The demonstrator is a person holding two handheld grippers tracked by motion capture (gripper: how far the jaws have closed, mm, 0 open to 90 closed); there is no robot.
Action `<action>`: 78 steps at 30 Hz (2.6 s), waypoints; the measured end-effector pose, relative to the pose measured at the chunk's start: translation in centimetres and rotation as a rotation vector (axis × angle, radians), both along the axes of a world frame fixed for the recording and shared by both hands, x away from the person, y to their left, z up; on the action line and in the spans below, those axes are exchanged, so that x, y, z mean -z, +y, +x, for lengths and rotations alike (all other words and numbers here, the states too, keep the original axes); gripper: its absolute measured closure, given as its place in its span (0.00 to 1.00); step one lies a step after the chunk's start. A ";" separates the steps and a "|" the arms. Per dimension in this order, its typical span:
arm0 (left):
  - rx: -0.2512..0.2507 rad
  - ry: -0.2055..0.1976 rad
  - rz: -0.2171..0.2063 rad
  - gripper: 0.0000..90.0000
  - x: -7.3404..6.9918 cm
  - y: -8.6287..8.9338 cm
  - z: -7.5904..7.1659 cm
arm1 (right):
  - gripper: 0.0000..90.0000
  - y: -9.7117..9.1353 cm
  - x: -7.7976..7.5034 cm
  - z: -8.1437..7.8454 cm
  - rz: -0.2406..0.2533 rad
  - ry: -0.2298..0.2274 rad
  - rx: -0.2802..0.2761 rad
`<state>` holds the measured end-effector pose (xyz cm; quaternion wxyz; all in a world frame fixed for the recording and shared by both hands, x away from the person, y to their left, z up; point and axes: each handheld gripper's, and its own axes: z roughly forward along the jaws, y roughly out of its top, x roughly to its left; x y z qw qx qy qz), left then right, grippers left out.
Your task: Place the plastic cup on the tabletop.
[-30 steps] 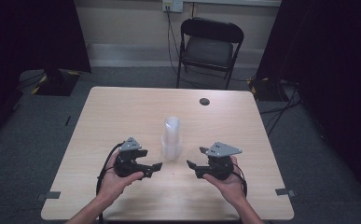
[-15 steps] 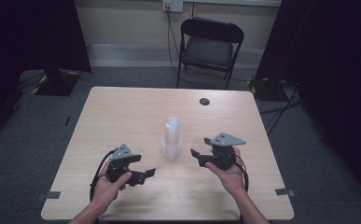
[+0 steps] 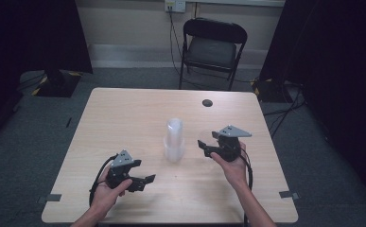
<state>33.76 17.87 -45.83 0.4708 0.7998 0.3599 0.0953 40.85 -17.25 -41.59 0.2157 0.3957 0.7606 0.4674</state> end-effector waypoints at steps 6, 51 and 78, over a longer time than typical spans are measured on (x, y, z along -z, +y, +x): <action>0.003 0.003 -0.005 0.18 0.1 0.1 -0.1 | 0.33 -0.3 0.1 1.5 -0.013 0.004 0.035; 0.006 0.019 0.031 0.21 0.6 -0.1 -0.2 | 0.31 1.4 4.1 10.3 -0.009 0.060 0.178; 0.006 0.017 0.041 0.21 0.7 -0.1 -0.1 | 0.29 1.0 4.6 8.1 -0.018 0.056 0.144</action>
